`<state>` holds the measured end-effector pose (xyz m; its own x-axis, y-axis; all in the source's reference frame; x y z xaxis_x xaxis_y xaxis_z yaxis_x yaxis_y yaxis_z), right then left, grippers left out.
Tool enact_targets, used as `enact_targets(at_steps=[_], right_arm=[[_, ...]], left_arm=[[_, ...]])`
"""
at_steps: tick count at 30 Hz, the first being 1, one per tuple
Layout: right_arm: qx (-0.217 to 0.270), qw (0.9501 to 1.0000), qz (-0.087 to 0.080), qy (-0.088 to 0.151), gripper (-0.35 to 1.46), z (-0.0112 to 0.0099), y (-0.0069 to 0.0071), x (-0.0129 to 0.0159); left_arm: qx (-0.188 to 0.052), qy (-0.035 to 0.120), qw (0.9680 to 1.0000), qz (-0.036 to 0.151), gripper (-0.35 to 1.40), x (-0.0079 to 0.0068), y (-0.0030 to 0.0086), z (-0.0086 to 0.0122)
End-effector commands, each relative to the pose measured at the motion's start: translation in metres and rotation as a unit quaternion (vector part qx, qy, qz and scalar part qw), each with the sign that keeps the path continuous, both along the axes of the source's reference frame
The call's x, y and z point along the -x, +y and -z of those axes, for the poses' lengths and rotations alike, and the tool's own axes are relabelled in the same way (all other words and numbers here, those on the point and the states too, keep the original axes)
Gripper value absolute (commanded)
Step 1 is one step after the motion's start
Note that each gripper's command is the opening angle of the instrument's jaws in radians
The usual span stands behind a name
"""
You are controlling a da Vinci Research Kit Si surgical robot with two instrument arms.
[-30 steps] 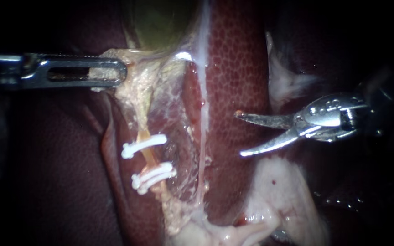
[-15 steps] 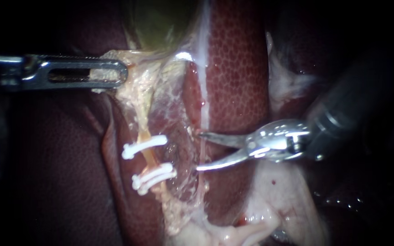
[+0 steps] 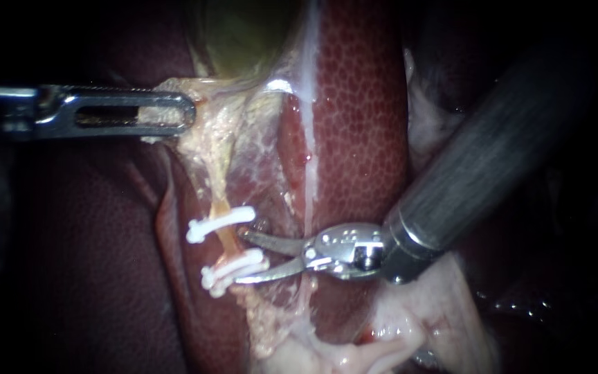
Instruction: Go to the cutting position left tube
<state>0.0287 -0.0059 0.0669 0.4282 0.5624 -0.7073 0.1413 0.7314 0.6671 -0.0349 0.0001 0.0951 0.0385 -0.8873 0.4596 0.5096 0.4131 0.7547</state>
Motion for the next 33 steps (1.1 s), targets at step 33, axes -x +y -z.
enact_targets(at_steps=[33], right_arm=[[-0.01,0.9991,0.034,0.025,1.4,0.0017,0.0002,-0.0028]], left_arm=[[0.001,0.001,1.0,0.002,-0.35,0.0005,-0.0001,-0.0002]])
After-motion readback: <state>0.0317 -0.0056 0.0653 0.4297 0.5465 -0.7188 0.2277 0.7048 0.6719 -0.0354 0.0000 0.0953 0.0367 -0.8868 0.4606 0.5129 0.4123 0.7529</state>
